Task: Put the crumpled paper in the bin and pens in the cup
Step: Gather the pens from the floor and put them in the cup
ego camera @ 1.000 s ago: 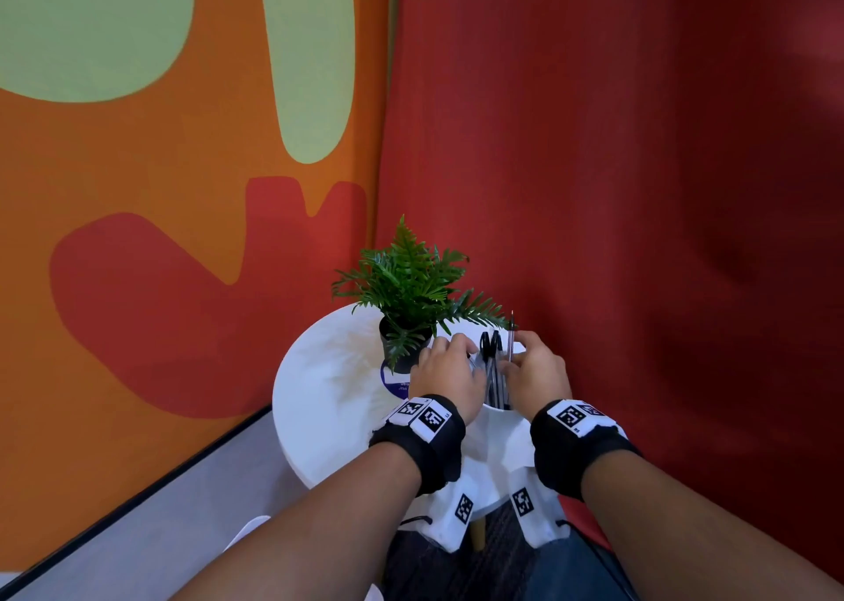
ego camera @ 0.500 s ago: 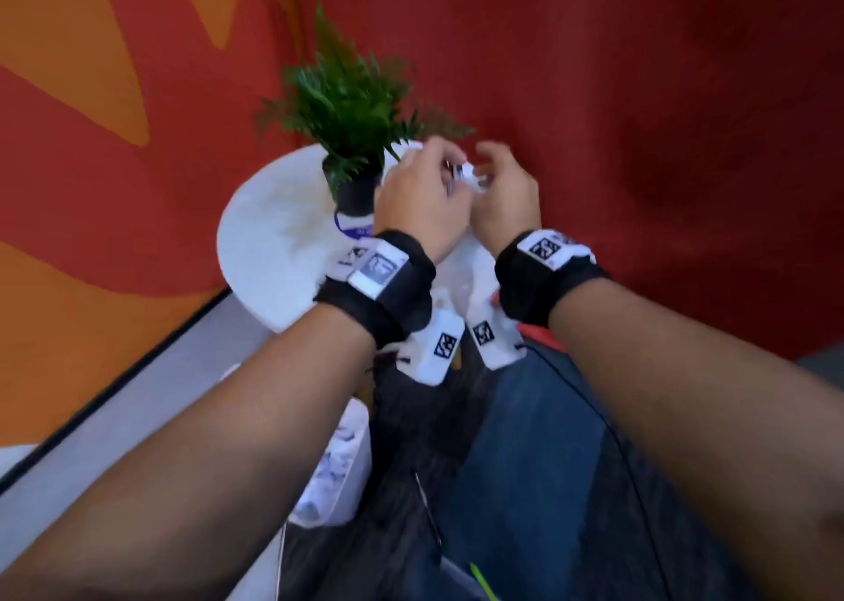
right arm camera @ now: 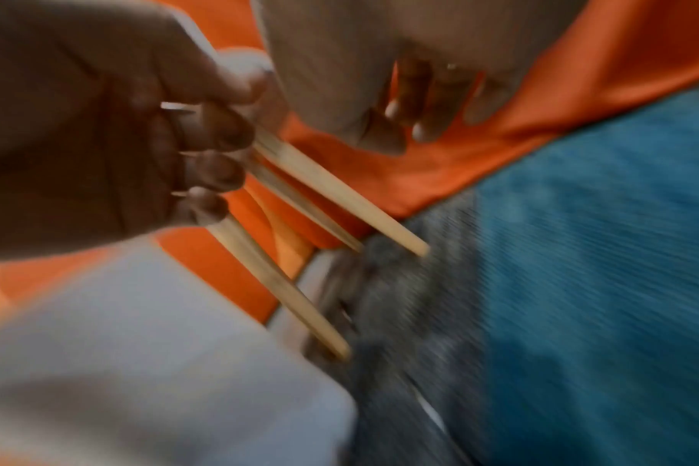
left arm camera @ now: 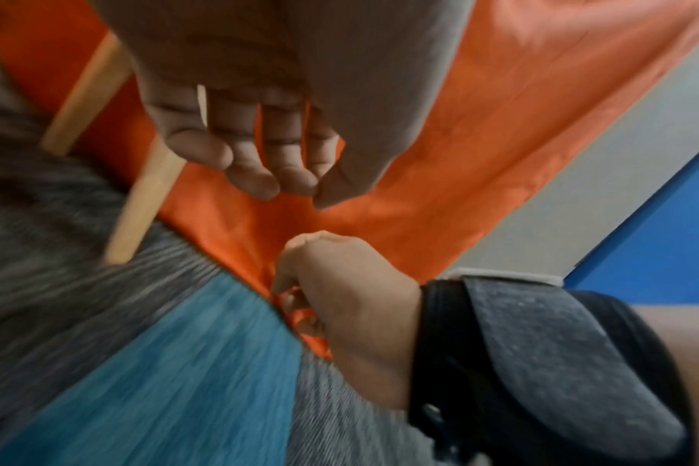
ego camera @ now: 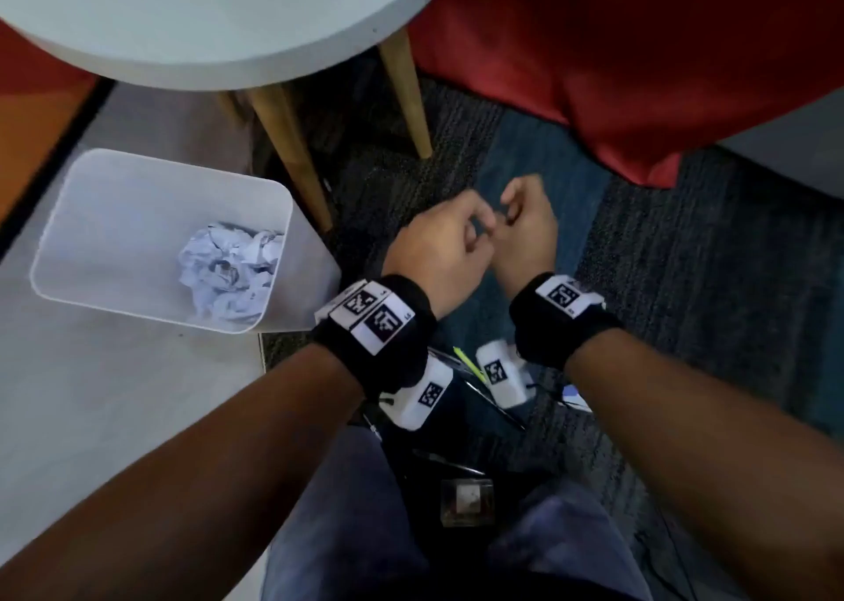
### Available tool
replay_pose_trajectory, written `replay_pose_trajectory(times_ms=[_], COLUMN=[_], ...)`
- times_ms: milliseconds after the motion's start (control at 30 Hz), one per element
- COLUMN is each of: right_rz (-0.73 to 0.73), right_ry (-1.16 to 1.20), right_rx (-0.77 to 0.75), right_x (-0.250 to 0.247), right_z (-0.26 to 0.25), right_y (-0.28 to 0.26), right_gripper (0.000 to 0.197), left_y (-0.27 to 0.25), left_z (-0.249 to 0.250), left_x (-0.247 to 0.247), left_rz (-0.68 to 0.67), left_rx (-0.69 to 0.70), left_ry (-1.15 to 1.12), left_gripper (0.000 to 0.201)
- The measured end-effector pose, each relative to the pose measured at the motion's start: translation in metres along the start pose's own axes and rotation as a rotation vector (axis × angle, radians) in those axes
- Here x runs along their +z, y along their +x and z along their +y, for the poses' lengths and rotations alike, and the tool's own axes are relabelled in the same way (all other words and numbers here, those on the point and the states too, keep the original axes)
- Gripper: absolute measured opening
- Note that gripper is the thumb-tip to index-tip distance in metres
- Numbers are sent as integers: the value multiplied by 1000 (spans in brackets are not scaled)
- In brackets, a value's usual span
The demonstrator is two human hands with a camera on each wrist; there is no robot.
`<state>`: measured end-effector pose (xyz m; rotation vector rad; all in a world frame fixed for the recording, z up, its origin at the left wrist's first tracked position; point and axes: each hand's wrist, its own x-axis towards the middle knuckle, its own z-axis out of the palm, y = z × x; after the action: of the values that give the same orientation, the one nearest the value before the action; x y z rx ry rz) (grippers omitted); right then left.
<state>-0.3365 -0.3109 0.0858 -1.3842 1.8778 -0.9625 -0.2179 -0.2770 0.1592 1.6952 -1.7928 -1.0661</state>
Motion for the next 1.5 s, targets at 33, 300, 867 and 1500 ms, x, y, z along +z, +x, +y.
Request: replay_pose_trajectory(times_ms=[33,300,867,1500], right_rz=[-76,-774,-890,-803], right_ry=[-53,-570,-886,-767], right_rx=[10,370,182,334], right_x=[3,8,-5,25], right_z=[26,168,213,214], right_y=[-14,-100,-149,-132], right_gripper=[29,11,34,34], left_y=[-5,-38,-46,-40], left_z=[-15,-117,-183,-187], left_x=[15,107,173,140], left_rz=[-61,-421,-681,-804], left_rx=[-41,-304,-74,-193], left_ry=[34,214,670,717], left_gripper=[10,6,27,25])
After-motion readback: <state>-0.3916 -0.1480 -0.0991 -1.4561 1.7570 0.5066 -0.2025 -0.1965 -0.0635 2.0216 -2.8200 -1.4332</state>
